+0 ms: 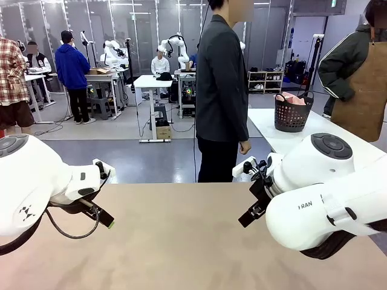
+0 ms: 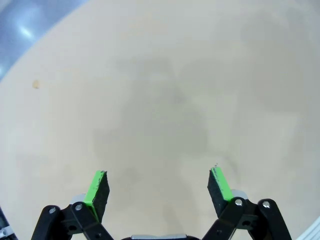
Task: Fold the towel.
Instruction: Grab the top end of the 100 cm Hotel Towel extended by the human.
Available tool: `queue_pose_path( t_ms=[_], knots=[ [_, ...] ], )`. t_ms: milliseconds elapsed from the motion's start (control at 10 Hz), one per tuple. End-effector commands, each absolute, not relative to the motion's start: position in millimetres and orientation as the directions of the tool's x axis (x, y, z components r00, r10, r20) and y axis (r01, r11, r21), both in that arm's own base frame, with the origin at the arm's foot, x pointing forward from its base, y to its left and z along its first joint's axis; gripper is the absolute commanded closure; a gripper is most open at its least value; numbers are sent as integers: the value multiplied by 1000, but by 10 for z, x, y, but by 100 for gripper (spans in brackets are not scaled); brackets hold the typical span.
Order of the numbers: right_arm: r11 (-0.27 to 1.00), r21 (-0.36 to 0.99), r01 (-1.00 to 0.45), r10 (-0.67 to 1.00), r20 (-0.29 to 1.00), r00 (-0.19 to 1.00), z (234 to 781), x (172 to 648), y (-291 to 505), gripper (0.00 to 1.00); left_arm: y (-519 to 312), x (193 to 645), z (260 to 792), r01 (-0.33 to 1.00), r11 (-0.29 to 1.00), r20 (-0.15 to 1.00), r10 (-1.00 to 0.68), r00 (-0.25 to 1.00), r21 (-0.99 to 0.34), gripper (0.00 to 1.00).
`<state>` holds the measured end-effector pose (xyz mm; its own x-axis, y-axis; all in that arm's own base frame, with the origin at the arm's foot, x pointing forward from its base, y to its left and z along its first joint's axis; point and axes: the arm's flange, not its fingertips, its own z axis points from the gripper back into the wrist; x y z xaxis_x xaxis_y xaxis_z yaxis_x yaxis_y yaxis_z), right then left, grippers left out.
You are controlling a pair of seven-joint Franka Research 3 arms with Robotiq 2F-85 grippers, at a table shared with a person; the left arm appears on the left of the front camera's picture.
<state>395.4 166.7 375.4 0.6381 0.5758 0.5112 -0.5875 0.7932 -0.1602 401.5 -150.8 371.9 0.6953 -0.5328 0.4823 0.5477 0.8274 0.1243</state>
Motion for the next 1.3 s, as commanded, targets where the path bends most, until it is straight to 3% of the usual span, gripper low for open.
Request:
queue_pose_path(
  t_ms=[0, 300, 700, 900, 1200],
  knots=[
    [804, -73, -590, 531, 532, 659, 4053, 4086, 1616, 0, -1532, 4066, 3989, 553, 827, 436, -535, 723, 98, 0],
    [809, -17, -587, 510, 517, 688, 4565, 4145, 1527, 0, -1462, 4114, 4583, 574, 811, 446, -475, 759, -113, 0],
    [719, 446, -533, 248, 553, 796, 5490, 3921, 692, 0, -698, 3959, 5513, 547, 670, 525, -267, 808, -502, 0],
    [621, 640, -453, 73, 528, 846, 5574, 3712, 45, 0, -5, 3865, 5673, 499, 618, 543, -134, 829, -608, 0],
    [502, 812, -298, -166, 429, 888, 5324, 3314, -866, 0, 998, 3674, 5636, 456, 485, 570, 112, 814, -746, 0]
  ],
)
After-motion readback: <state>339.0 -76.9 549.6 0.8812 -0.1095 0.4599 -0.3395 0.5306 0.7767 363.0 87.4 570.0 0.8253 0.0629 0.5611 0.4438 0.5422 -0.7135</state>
